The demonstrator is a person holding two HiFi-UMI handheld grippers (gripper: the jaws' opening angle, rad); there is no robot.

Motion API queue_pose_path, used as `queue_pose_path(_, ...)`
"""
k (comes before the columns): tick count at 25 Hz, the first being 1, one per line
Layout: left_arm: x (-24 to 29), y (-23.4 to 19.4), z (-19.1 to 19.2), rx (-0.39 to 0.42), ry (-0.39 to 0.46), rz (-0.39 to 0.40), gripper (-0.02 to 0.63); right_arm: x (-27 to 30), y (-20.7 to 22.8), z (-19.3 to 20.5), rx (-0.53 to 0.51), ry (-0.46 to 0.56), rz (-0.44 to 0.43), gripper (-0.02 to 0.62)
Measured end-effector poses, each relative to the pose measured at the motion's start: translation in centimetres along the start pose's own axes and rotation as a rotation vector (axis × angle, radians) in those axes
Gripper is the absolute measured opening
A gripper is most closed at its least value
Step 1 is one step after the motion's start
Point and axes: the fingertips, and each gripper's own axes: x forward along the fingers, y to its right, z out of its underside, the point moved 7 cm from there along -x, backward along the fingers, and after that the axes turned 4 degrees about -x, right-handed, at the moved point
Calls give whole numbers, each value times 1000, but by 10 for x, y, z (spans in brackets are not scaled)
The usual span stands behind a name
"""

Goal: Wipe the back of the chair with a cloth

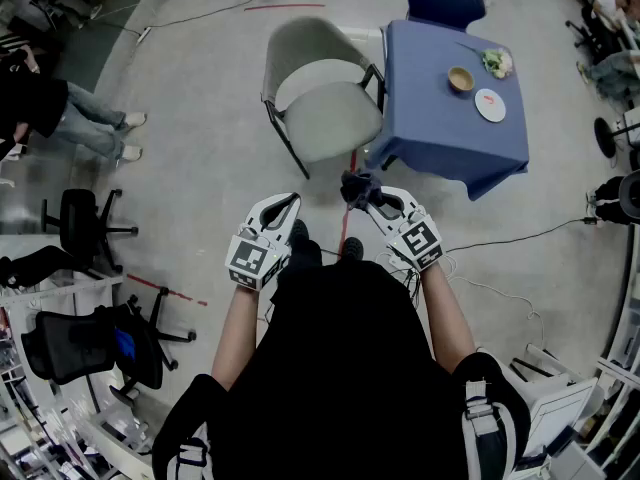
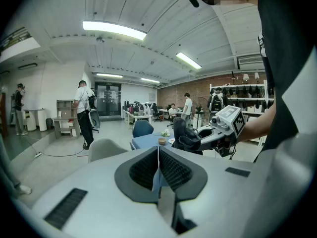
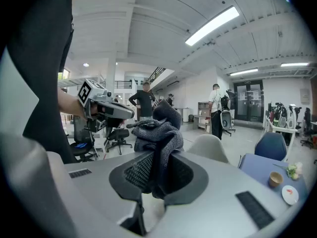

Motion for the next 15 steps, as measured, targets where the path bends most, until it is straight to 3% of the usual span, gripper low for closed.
queue_pose_path(15,-10,-7,8,-16,14,5,28,4,-12,-1,13,-20,2,74)
